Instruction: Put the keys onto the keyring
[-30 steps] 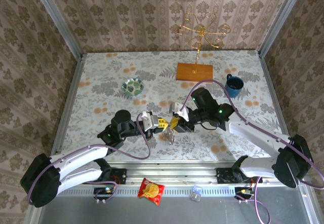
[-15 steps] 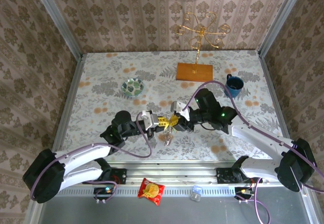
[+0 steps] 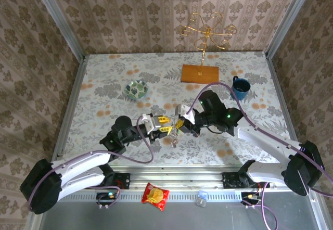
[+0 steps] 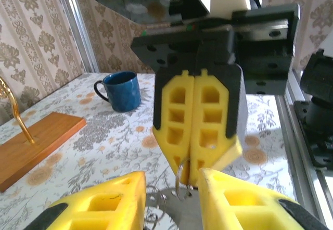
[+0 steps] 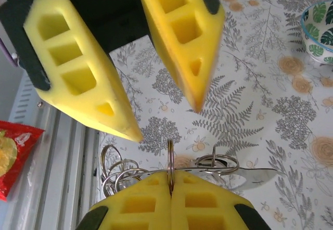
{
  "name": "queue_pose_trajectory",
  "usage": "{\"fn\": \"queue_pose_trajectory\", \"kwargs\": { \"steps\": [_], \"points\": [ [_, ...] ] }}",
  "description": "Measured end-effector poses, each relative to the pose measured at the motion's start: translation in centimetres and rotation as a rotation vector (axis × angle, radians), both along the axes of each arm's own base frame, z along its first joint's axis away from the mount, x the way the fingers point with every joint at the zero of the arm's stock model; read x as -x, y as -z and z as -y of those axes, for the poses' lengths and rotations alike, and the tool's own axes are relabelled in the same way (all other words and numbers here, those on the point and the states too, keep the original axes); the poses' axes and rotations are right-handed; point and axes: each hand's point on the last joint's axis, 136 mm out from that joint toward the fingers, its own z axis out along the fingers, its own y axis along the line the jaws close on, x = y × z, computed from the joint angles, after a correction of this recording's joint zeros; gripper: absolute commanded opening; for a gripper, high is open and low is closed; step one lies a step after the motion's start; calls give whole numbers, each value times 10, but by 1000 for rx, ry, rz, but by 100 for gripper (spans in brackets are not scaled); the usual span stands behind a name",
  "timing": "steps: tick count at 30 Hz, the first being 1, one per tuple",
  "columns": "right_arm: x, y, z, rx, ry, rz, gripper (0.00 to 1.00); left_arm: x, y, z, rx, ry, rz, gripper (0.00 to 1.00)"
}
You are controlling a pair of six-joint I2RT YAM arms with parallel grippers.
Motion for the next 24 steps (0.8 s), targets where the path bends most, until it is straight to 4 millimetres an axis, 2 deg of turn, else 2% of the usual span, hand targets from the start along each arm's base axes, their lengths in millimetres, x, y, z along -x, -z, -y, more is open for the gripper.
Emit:
{"fn": "queue_pose_trajectory", "kwargs": {
  "steps": [9,14,20,24],
  "points": [
    [0,-3,-3,122,-52,54,0,1,11,1,-115,17,-16,32],
    [6,-2,-4,187,-94,82,0,-1,13,3,-139,27,-16,28],
    [10,-2,-9,248,-137,130,0,2,21,6,-178,52,-32,18],
    [9,0,-11,293,-144,149,0,5,27,6,-203,72,-45,4]
  ]
}}
